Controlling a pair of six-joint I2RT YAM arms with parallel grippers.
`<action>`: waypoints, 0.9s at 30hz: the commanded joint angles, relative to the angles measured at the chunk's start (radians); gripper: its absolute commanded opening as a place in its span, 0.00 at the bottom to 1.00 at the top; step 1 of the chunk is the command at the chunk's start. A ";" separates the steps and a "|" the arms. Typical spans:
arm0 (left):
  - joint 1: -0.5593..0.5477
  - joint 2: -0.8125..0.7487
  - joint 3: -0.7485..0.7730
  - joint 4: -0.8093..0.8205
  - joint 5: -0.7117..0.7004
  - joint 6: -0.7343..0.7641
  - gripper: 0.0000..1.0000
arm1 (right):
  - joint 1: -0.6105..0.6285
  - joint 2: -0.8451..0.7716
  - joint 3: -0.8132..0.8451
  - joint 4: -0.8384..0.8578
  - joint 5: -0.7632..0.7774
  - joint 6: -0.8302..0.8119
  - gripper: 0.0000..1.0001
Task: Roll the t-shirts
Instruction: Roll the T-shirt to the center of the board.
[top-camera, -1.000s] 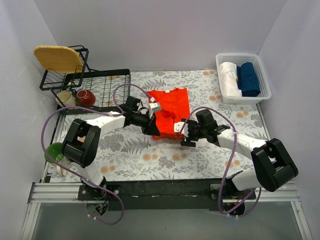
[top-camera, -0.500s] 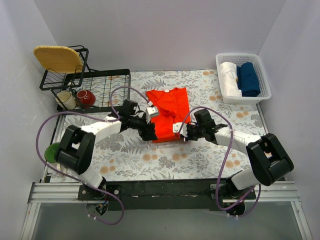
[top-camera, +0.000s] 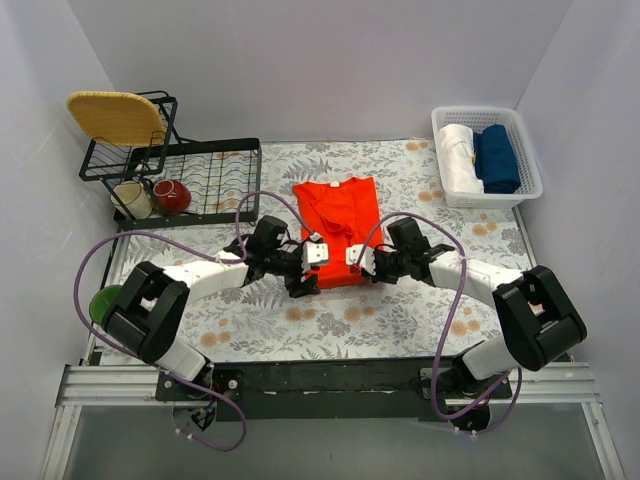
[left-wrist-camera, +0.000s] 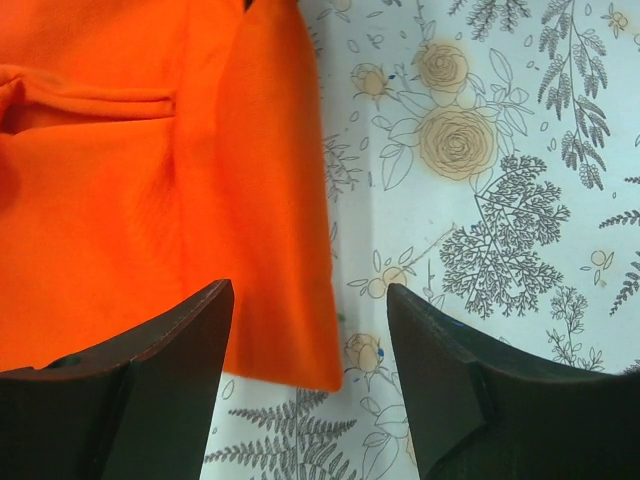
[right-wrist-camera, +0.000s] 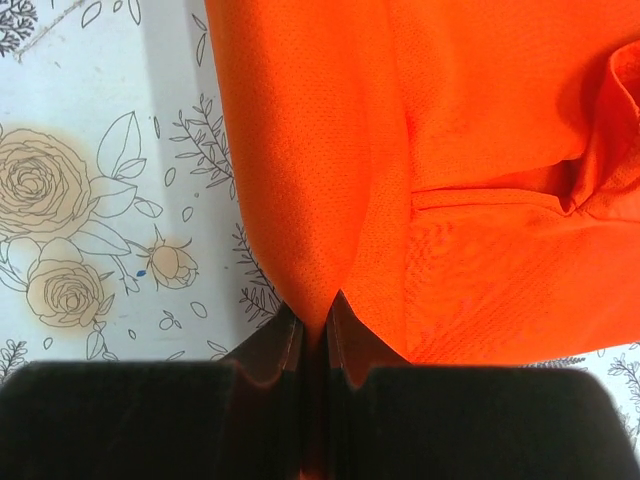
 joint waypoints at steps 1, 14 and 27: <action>-0.035 -0.005 -0.035 0.063 -0.009 0.051 0.62 | -0.004 0.020 0.061 -0.031 -0.026 0.062 0.07; -0.085 0.024 -0.125 0.241 -0.269 0.111 0.42 | -0.006 0.040 0.101 -0.077 -0.068 0.074 0.07; 0.033 0.096 0.236 -0.544 0.085 0.062 0.08 | -0.024 0.065 0.234 -0.452 -0.206 -0.016 0.09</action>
